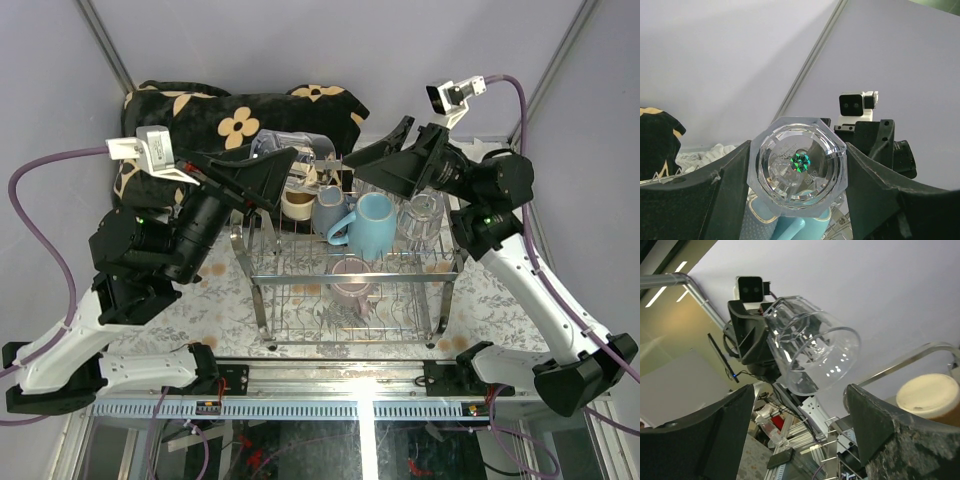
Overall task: Unload the cups from the dish rack
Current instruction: Place the cup at the center of the board.
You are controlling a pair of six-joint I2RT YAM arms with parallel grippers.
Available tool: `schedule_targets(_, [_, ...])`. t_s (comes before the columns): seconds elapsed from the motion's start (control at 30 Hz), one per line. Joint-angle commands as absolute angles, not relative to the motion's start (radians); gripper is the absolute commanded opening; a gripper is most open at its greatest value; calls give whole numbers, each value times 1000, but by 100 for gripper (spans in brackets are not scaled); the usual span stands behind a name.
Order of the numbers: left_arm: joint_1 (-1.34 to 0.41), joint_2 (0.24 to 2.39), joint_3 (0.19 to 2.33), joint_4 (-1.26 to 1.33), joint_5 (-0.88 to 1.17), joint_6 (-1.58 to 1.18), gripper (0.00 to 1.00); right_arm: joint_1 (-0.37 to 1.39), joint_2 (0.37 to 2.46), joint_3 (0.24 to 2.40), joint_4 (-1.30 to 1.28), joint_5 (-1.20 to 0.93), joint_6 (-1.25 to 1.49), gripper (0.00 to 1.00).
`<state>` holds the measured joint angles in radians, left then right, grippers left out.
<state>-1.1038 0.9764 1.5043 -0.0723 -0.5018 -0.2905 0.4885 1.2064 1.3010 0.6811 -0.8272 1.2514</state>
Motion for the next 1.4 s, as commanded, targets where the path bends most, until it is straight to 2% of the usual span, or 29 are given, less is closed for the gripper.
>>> schedule_targets(0.0, [-1100,950,1485,71,-525,-281,0,548,1194,1314,756,-810,1237,81])
schedule_targets(0.63, [-1100,908,1415,123,-514,-314,0,716,1273,1412,736,-753,1164,75])
schedule_targets(0.8, [-1100,901,1408,119,-514,-321,0,740,1301,1447,751,-748,1169,70])
schedule_targets(1.0, [-1099,893,1395,134,-514,-334,0,761,1331,1465,800,-735,1199,53])
schedule_targets(1.07, [-1099,890,1390,136,-512,-339,0,769,1340,1465,827,-731,1208,41])
schedule_targets(1.27, [-1099,887,1379,146,-511,-348,0,787,1368,1474,872,-723,1237,30])
schedule_targets(1.3, [-1099,885,1376,145,-512,-349,0,789,1371,1473,880,-722,1242,26])
schedule_targets(1.37, [-1100,885,1378,142,-510,-347,0,794,1376,1475,893,-724,1249,11])
